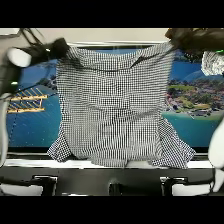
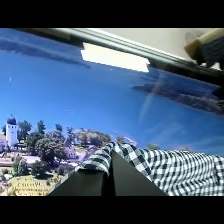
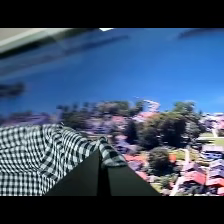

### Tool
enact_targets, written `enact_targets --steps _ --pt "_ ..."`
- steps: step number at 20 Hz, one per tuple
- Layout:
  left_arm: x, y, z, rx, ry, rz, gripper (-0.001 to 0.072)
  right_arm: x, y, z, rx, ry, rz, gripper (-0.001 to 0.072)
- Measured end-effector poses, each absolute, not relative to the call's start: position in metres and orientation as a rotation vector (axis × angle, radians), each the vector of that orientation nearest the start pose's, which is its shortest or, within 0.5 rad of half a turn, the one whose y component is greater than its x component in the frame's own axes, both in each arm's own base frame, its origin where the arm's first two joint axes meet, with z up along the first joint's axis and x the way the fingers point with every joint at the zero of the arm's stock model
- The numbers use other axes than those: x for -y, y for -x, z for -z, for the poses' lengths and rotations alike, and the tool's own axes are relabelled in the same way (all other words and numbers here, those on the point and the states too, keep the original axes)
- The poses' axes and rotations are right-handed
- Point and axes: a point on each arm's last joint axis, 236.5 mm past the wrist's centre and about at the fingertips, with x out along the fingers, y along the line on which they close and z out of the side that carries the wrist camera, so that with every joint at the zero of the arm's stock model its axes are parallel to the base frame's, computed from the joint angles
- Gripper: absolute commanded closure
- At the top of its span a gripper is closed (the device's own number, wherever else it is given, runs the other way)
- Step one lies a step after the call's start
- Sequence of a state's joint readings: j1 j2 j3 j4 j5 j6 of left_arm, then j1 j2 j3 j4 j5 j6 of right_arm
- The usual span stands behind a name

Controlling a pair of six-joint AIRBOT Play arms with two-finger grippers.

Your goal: Fold the clothes and pants, and hang the long-sleeved shirts on hangers.

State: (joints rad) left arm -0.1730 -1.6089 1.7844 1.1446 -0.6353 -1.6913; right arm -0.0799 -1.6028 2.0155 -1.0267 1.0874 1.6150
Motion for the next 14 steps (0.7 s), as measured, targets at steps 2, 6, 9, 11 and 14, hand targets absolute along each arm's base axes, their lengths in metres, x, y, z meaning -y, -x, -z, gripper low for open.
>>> enact_targets --steps 2,6,9,11,14 --pt "0.168 -0.614 -0.152 -0.559 0.502 0.290 0.0687 -0.070 -0.588 -0.193 -0.684 -0.464 -0.242 0.0683" --pt "0.178 -0.634 -0.056 -0.696 0.549 0.258 0.0684 -0.085 -0.628 -0.107 -0.752 -0.471 -0.189 0.0647" --pt "0.187 -0.624 -0.013 -0.817 0.560 0.262 0.0358 -0.092 -0.632 -0.057 -0.841 -0.497 -0.159 0.0398" --pt "0.188 -0.614 -0.006 -0.880 0.582 0.262 -0.0013 -0.094 -0.624 -0.045 -0.896 -0.512 -0.148 0.0089" --pt "0.174 -0.597 -0.029 -0.931 0.595 0.269 -0.0013 -0.084 -0.598 -0.064 -0.965 -0.504 -0.151 0.0045"
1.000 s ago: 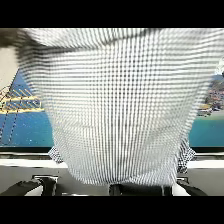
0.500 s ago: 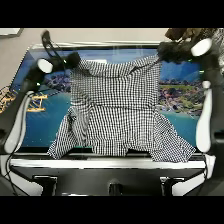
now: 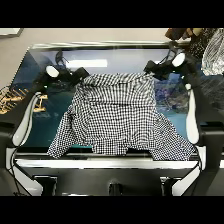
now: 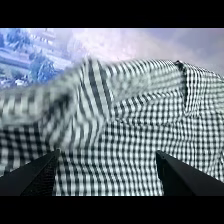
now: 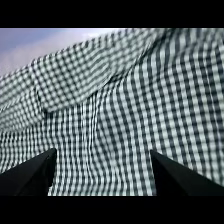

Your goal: Fold the clothes and pants, and hang the long-sleeved shirts on hangers.

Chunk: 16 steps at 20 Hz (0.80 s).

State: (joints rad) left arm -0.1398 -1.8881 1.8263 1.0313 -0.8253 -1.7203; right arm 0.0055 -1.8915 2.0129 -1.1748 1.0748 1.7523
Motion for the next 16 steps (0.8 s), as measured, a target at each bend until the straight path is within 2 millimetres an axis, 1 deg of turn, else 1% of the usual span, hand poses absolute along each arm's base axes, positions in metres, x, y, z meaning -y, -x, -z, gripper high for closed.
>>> enact_targets --steps 2,4,5,6,7,8,9,10,11,13,15,16 --pt "0.154 -0.582 -0.061 -0.944 0.600 0.269 -0.0013 -0.063 -0.575 -0.101 -0.967 -0.473 -0.161 0.0040" --pt "0.130 -0.563 -0.097 -0.944 0.590 0.265 -0.0013 -0.034 -0.546 -0.145 -0.947 -0.441 -0.153 0.0037" --pt "0.119 -0.551 -0.111 -0.949 0.579 0.258 -0.0013 -0.017 -0.528 -0.164 -0.945 -0.421 -0.138 0.0036" --pt "0.107 -0.536 -0.123 -0.958 0.567 0.247 -0.0013 -0.001 -0.509 -0.176 -0.957 -0.405 -0.119 0.0037" --pt "0.098 -0.521 -0.130 -0.970 0.557 0.233 -0.0013 0.015 -0.488 -0.184 -0.978 -0.400 -0.093 0.0037" --pt "0.090 -0.501 -0.132 -0.990 0.552 0.219 -0.0013 0.027 -0.467 -0.188 -0.999 -0.407 -0.071 0.0038" --pt "0.086 -0.482 -0.130 -1.011 0.550 0.207 -0.0013 0.034 -0.445 -0.188 -1.025 -0.425 -0.047 0.0039" --pt "0.084 -0.460 -0.125 -1.032 0.554 0.196 -0.0013 0.037 -0.422 -0.183 -1.056 -0.454 -0.022 0.0040" --pt "0.083 -0.439 -0.117 -1.052 0.562 0.184 -0.0013 0.033 -0.399 -0.174 -1.095 -0.486 -0.003 0.0041" --pt "0.087 -0.393 -0.092 -1.090 0.602 0.168 -0.0013 0.015 -0.352 -0.146 -1.171 -0.567 0.034 0.0036" --pt "0.097 -0.350 -0.067 -1.122 0.659 0.163 -0.0013 -0.017 -0.307 -0.110 -1.232 -0.654 0.054 0.0022" --pt "0.102 -0.332 -0.056 -1.133 0.684 0.161 -0.0013 -0.036 -0.285 -0.089 -1.257 -0.698 0.060 0.0020"
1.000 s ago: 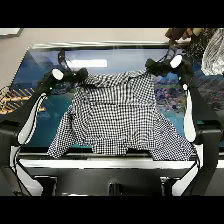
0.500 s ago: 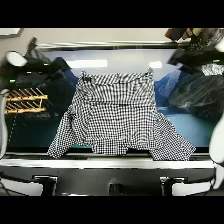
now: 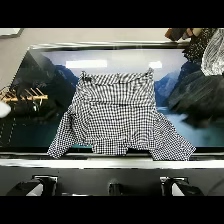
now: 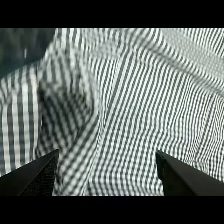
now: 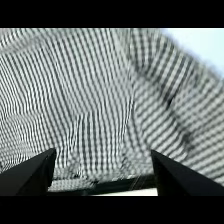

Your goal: Fold the clothes and pants, and hang the long-sleeved shirts on hangers.

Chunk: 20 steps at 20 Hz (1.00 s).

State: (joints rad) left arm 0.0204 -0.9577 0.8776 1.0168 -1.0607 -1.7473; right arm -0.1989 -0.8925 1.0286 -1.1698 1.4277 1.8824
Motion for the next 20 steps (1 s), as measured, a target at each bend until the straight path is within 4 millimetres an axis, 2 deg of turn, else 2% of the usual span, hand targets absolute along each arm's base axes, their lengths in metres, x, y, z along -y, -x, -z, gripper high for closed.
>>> enact_targets --steps 2,5,7,10,11,13,14,15,16,17,20 --pt "0.109 -0.298 -0.035 -1.159 0.723 0.154 -0.0013 -0.068 -0.247 -0.048 -1.306 -0.779 0.071 0.0019" --pt "0.117 -0.264 -0.013 -1.184 0.761 0.147 -0.0013 -0.109 -0.203 0.010 -1.363 -0.885 0.085 0.0020" --pt "0.122 -0.252 -0.006 -1.196 0.777 0.147 -0.0013 -0.129 -0.191 0.038 -1.366 -0.942 0.091 0.0020" --pt "0.127 -0.243 0.000 -1.209 0.778 0.156 -0.0013 -0.149 -0.198 0.064 -1.316 -1.005 0.095 0.0025" --pt "0.129 -0.241 0.001 -1.214 0.775 0.160 -0.0013 -0.153 -0.203 0.071 -1.302 -1.024 0.103 0.0068" --pt "0.133 -0.237 0.004 -1.227 0.774 0.168 -0.0013 -0.157 -0.211 0.085 -1.284 -1.050 0.130 0.0449" --pt "0.135 -0.235 0.005 -1.236 0.776 0.170 -0.0013 -0.157 -0.214 0.091 -1.275 -1.054 0.139 0.0560" --pt "0.138 -0.232 0.008 -1.252 0.775 0.173 -0.0013 -0.158 -0.218 0.093 -1.263 -1.057 0.141 0.0601" --pt "0.142 -0.229 0.012 -1.271 0.778 0.173 -0.0013 -0.159 -0.221 0.093 -1.254 -1.052 0.135 0.0605" --pt "0.146 -0.225 0.016 -1.289 0.772 0.179 -0.0013 -0.160 -0.223 0.092 -1.249 -1.048 0.131 0.0652" --pt "0.161 -0.217 0.032 -1.346 0.755 0.191 -0.0013 -0.161 -0.218 0.092 -1.275 -1.004 0.116 0.0658"
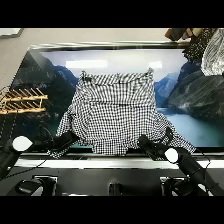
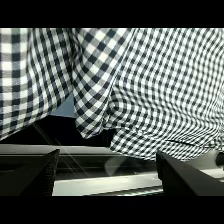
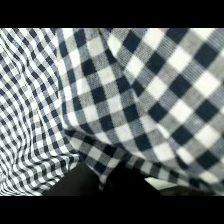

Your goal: Fold the clothes and pants, and hang the long-sleeved shirts on hangers.

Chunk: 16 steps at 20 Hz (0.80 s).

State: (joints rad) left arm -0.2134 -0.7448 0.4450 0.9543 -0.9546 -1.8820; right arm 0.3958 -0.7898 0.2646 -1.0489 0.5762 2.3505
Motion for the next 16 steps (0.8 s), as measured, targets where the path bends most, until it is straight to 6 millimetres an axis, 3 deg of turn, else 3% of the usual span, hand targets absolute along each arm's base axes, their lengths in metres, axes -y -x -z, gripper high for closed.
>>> enact_targets --steps 8,9,10,11,16 --pt "0.203 -0.233 0.073 -1.351 0.774 0.179 -0.0012 -0.161 -0.201 0.085 -1.322 -0.945 0.083 0.0659" --pt "0.204 -0.236 0.078 -1.346 0.776 0.167 0.0105 -0.161 -0.200 0.084 -1.324 -0.942 0.078 0.0659" --pt "0.205 -0.239 0.082 -1.341 0.778 0.157 0.0367 -0.161 -0.198 0.082 -1.327 -0.940 0.075 0.0659" --pt "0.205 -0.240 0.086 -1.340 0.777 0.151 0.0694 -0.161 -0.197 0.081 -1.328 -0.938 0.069 0.0660" --pt "0.209 -0.228 0.083 -1.395 0.719 0.203 0.0687 -0.162 -0.183 0.069 -1.359 -0.928 0.047 0.0684"
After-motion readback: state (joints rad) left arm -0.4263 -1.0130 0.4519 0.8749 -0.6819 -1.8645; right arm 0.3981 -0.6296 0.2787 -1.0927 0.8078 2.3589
